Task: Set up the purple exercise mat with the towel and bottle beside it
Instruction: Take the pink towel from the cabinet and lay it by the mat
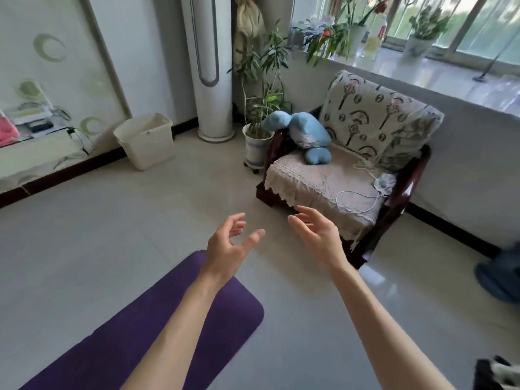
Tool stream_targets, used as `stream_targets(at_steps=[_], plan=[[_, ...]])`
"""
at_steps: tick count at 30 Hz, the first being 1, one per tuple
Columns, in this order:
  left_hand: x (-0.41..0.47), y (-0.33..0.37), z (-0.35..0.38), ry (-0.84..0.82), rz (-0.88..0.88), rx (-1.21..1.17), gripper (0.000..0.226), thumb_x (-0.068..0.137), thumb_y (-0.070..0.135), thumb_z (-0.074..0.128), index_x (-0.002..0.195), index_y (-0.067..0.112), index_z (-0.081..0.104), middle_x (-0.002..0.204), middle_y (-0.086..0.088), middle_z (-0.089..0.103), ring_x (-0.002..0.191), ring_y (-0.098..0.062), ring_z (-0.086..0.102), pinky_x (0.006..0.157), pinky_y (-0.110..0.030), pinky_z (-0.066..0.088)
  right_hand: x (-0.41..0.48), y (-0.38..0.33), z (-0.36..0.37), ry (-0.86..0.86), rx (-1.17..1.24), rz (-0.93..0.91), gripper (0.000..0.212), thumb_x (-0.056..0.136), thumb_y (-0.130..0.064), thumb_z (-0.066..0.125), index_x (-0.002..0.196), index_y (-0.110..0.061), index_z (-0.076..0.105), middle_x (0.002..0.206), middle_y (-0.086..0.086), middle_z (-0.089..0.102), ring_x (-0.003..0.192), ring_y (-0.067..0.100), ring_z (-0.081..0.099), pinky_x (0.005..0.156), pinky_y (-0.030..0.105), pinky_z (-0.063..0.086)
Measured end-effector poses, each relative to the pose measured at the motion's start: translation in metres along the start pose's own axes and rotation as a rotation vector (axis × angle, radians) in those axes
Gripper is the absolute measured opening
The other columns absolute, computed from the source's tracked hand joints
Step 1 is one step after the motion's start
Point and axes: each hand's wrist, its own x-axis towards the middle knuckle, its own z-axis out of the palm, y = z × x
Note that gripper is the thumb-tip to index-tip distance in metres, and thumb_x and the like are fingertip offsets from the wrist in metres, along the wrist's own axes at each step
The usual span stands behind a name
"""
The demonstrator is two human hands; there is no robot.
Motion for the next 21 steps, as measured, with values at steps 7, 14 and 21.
stream_targets(at_steps=[7,14,21], plan=[[0.087,0.026,0.077,-0.039,0.029,-0.022,0.059,0.071,0.050,0.070,0.123,0.028,0.053,0.115,0.008,0.060,0.109,-0.002,0.056,0.090,-0.020,0.045,0.099,0.023,-0.063,0.039,0.001,0.008,0.039,0.087,-0.034,0.067,0.122,-0.019,0.062,0.105,0.004,0.072,0.093,0.010,0.067,0.072,0.005,0.045],[0.204,0.030,0.119,-0.004,0.020,-0.041,0.056,0.066,0.052,0.067,0.117,0.032,0.053,0.112,0.009,0.061,0.105,-0.002,0.057,0.091,-0.022,0.046,0.223,0.031,-0.074,0.011,0.010,-0.001,0.034,0.087,-0.029,0.067,0.119,-0.018,0.063,0.099,-0.002,0.070,0.083,-0.002,0.063,0.071,0.005,0.047],[0.362,0.025,0.125,0.116,-0.061,-0.114,0.056,0.063,0.054,0.069,0.114,0.035,0.054,0.109,0.012,0.062,0.101,0.002,0.058,0.086,-0.018,0.044,0.400,0.022,-0.039,-0.128,-0.011,-0.035,0.032,0.088,-0.026,0.066,0.119,-0.018,0.062,0.087,-0.015,0.068,0.076,-0.011,0.063,0.073,0.007,0.048]])
